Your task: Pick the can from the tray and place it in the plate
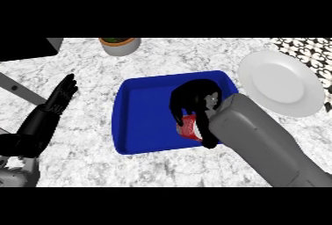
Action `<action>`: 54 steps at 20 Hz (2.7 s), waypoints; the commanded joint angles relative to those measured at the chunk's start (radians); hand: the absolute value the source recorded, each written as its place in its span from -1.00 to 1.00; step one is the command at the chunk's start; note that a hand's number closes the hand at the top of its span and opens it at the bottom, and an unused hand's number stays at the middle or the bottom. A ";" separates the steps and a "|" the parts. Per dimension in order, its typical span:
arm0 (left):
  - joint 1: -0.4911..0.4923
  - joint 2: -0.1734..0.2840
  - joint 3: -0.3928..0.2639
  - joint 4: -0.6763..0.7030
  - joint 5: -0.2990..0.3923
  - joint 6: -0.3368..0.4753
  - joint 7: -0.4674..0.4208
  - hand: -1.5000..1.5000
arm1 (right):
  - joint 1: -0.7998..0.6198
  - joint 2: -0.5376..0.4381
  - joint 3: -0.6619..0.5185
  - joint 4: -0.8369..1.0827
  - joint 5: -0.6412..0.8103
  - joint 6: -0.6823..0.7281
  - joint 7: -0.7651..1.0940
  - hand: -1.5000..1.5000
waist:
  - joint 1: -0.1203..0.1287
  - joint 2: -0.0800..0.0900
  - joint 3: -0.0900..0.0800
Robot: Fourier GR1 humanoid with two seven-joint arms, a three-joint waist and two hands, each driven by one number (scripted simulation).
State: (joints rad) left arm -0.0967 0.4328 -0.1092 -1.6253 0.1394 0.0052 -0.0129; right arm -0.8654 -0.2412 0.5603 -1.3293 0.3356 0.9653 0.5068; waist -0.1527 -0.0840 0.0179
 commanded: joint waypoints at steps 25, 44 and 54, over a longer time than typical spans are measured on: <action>0.080 0.001 0.005 -0.105 -0.009 -0.001 -0.034 0.00 | 0.983 -0.490 -0.870 -0.901 0.094 -0.549 -0.683 1.00 | 0.025 0.067 -0.008; -0.087 -0.096 -0.038 -0.084 -0.070 -0.070 0.060 0.00 | 0.685 -0.401 -0.962 0.002 0.245 -0.842 -1.153 1.00 | 0.168 0.087 -0.017; -0.149 -0.090 -0.007 -0.025 -0.066 -0.120 0.033 0.00 | 0.438 -0.428 -0.843 0.532 0.486 -0.937 -1.097 -1.00 | 0.188 0.094 -0.016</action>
State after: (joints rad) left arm -0.2114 0.3475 -0.1127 -1.6360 0.0746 -0.1058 -0.0152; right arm -0.3376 -0.6652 -0.3279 -0.9776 0.7432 0.0538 -0.6099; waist 0.0302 0.0089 0.0015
